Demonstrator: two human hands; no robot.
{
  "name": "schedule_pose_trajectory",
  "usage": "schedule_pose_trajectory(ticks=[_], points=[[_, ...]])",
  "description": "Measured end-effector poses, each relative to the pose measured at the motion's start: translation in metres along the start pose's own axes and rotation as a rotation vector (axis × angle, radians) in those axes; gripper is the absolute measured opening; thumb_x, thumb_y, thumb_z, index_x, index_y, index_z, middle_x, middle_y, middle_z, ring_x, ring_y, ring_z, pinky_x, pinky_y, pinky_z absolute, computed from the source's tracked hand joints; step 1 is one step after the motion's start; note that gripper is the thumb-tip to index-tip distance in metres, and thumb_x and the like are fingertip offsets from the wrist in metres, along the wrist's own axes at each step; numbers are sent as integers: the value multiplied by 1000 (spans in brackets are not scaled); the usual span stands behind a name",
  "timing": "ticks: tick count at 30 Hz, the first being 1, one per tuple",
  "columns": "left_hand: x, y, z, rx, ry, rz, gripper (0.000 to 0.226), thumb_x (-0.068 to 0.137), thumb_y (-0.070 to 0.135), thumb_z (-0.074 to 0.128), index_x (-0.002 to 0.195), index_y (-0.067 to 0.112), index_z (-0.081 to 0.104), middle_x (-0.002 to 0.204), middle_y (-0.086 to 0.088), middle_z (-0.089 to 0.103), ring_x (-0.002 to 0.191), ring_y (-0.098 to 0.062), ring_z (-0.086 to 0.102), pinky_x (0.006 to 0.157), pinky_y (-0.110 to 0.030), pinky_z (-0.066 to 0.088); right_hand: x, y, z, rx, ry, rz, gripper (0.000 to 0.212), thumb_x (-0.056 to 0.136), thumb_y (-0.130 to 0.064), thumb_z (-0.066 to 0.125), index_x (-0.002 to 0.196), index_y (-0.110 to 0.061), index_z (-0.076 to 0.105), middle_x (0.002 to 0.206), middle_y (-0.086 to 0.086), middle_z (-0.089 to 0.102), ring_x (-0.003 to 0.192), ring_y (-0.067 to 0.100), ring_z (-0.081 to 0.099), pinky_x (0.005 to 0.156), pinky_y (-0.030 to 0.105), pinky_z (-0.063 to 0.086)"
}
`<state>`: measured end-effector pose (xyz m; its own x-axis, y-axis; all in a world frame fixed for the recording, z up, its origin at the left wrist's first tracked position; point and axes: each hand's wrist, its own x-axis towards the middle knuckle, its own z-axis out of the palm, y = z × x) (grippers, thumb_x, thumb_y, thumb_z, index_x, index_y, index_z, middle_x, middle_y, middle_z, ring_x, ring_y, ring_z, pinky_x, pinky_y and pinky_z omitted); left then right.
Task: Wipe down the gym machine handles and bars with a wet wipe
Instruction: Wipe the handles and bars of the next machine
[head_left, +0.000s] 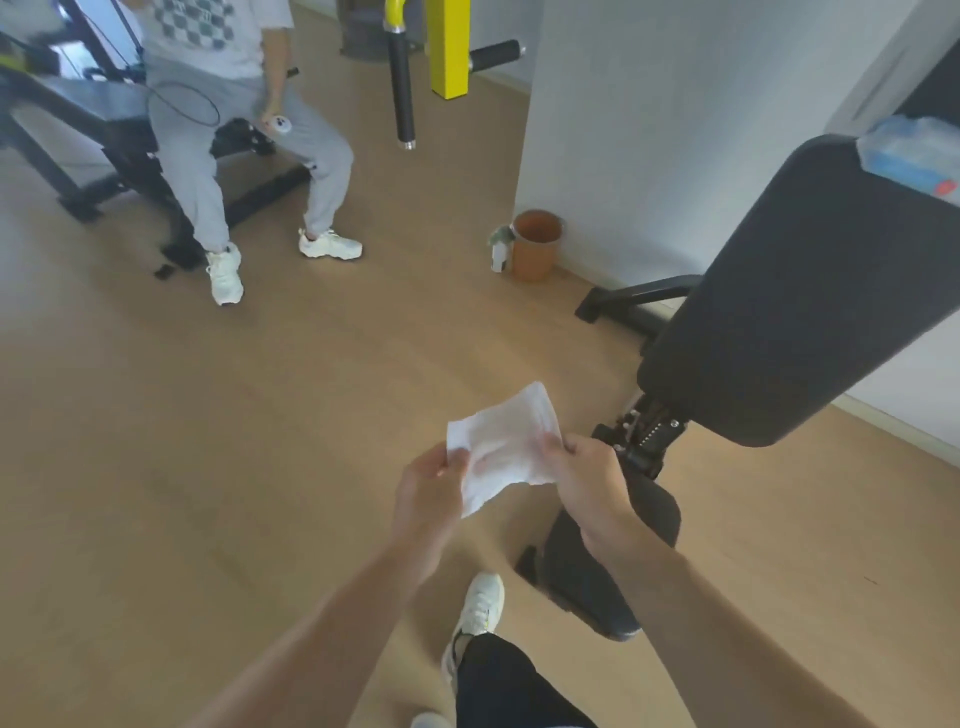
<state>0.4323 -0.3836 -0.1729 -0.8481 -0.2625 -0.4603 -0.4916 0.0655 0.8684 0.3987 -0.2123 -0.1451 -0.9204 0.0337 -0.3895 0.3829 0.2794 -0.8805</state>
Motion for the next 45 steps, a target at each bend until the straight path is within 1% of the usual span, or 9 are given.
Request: schedule_pose_trajectory(ticks=[7, 10, 12, 17, 24, 31, 36, 40, 45], points=[[81, 74, -26, -86, -121, -7, 33, 86, 43, 48, 92, 22, 73, 99, -5, 76, 93, -26, 72, 86, -46, 55, 53, -52, 63, -41, -162, -192, 34, 96, -55, 48, 111, -37, 73, 109, -30, 68, 100, -13, 60, 77, 8, 43], [115, 113, -39, -154, -138, 5, 43, 86, 64, 52, 101, 30, 74, 99, 2, 78, 90, -15, 74, 78, -33, 57, 93, -87, 69, -102, -8, -272, 13, 90, -41, 66, 102, -39, 71, 106, -32, 65, 99, -9, 61, 75, 13, 45], [136, 137, -45, -180, -207, 68, 32, 96, 47, 55, 102, 23, 76, 102, -6, 77, 90, -18, 75, 68, -28, 56, 120, -111, 69, -90, 46, -214, 37, 75, -50, 79, 107, -40, 63, 104, -26, 66, 94, -5, 64, 73, 19, 51], [187, 177, -53, -266, -157, 114, 21, 99, 24, 59, 91, 18, 77, 99, -12, 77, 93, -27, 74, 76, -37, 59, 178, -140, 78, 167, -207, 62, 56, 74, -52, 80, 108, -8, 69, 101, 5, 77, 87, 19, 74, 75, 35, 59], [290, 221, -94, -198, -60, 183, 12, 91, 27, 68, 100, 23, 76, 92, 7, 79, 87, -7, 74, 65, -11, 54, 253, -211, 103, 535, 42, 64, 47, 56, -37, 86, 92, -9, 75, 94, 8, 77, 90, 26, 75, 84, 42, 60], [403, 288, -152, -14, -83, 336, 18, 83, 48, 67, 100, 45, 71, 96, 25, 74, 93, 5, 68, 80, -24, 52, 352, -306, 166, 503, 443, -5, 15, 86, -31, 71, 83, -18, 64, 90, 4, 68, 84, 23, 62, 67, 31, 51], [464, 342, -186, 83, -246, 554, 24, 89, 49, 64, 111, 40, 68, 105, 31, 70, 99, 12, 64, 79, -19, 48, 398, -359, 232, 415, 533, -241, 24, 91, -44, 64, 86, -21, 66, 74, -12, 64, 70, 8, 57, 60, 17, 43], [504, 374, -200, 109, -384, 634, 26, 91, 44, 65, 116, 36, 68, 107, 22, 73, 102, 6, 66, 86, -18, 51, 414, -351, 265, 366, 552, -402, 39, 101, -54, 46, 100, -25, 72, 105, -4, 73, 103, 11, 65, 88, 24, 51], [537, 402, -187, 48, -570, 677, 19, 91, 27, 71, 109, 30, 73, 102, 17, 76, 100, 2, 69, 82, -11, 48, 444, -363, 262, 348, 747, -322, 38, 82, -37, 76, 118, -39, 66, 106, -10, 72, 96, 13, 69, 66, 13, 52]])
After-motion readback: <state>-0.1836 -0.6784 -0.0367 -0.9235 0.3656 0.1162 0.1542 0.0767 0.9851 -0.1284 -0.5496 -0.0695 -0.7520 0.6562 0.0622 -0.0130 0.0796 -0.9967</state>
